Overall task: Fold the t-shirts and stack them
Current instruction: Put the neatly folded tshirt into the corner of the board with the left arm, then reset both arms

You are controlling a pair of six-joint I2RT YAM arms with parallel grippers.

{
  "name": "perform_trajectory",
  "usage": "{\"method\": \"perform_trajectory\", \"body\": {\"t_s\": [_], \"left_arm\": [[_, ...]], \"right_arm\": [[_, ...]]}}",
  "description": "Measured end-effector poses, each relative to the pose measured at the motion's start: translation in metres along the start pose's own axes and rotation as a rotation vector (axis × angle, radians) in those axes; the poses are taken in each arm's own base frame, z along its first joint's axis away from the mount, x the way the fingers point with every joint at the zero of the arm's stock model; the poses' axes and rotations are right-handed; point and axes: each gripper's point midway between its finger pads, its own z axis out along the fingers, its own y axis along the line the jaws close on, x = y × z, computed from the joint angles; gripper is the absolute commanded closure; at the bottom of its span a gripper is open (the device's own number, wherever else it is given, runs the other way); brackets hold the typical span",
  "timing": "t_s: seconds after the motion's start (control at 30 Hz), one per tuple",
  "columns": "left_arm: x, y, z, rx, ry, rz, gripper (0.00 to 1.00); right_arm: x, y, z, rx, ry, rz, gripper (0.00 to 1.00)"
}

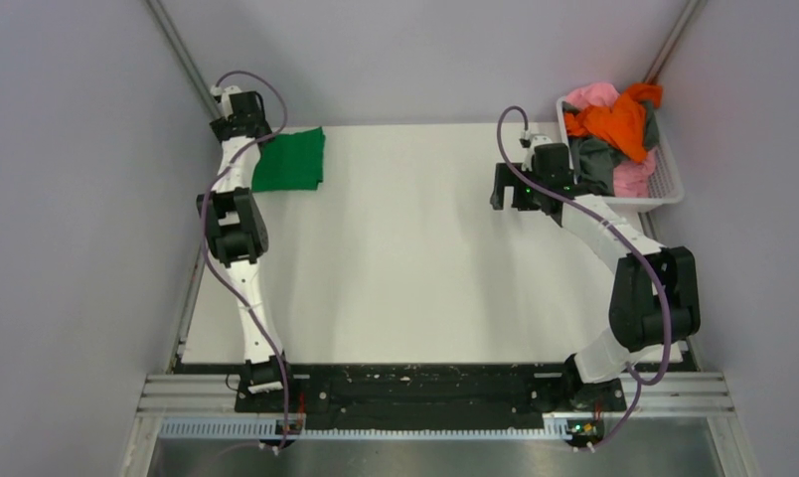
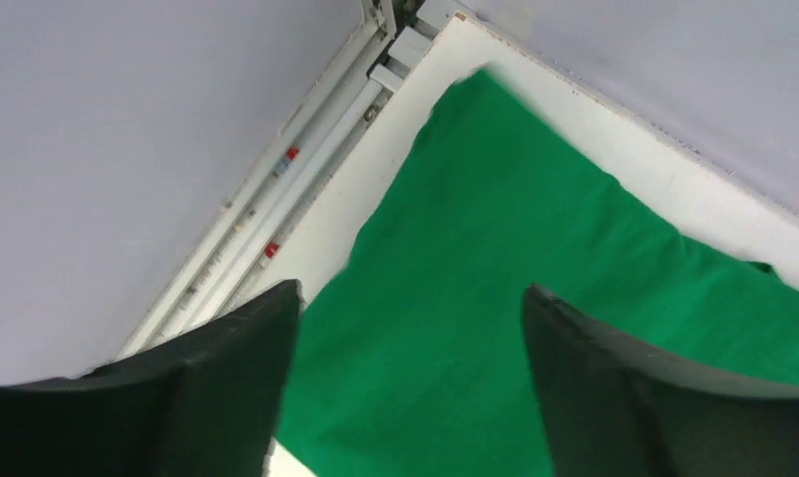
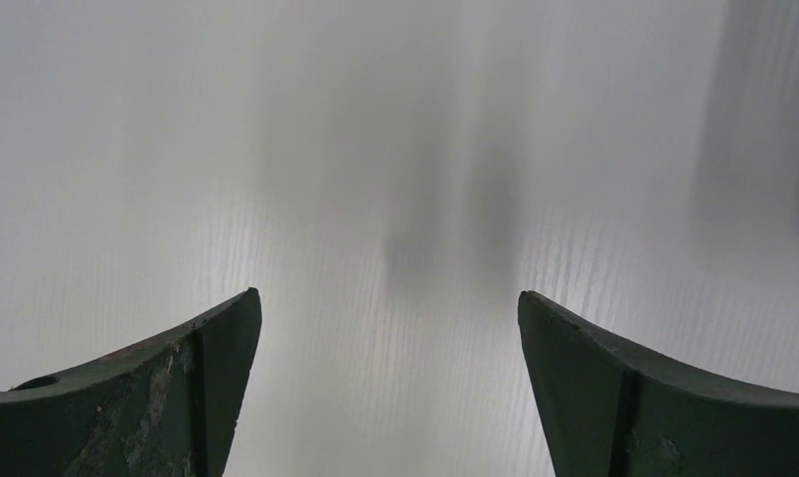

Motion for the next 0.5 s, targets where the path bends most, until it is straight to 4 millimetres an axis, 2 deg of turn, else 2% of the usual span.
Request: {"method": "perform_trajectory", "body": {"t_s": [0.13,0.3,0.5], "left_arm": [[-0.007,0.001,0.001,-0.009,-0.026,-0.03,0.01],[-0.006,-0.003,0.002,0.0,-0.025,-0.074,0.01],[0.023,-0.013,-0.006,0.069,0.051,-0.127,0.01]], "right_arm": [[0.002,-0.003,0.0,0.017,0.007,-0.006,0.01],[0.003,-0.005,-0.001,0.022,0.01,-0.01,0.01],[0.002,-0.002,0.0,0.007,0.008,-0.013,0.01]]}}
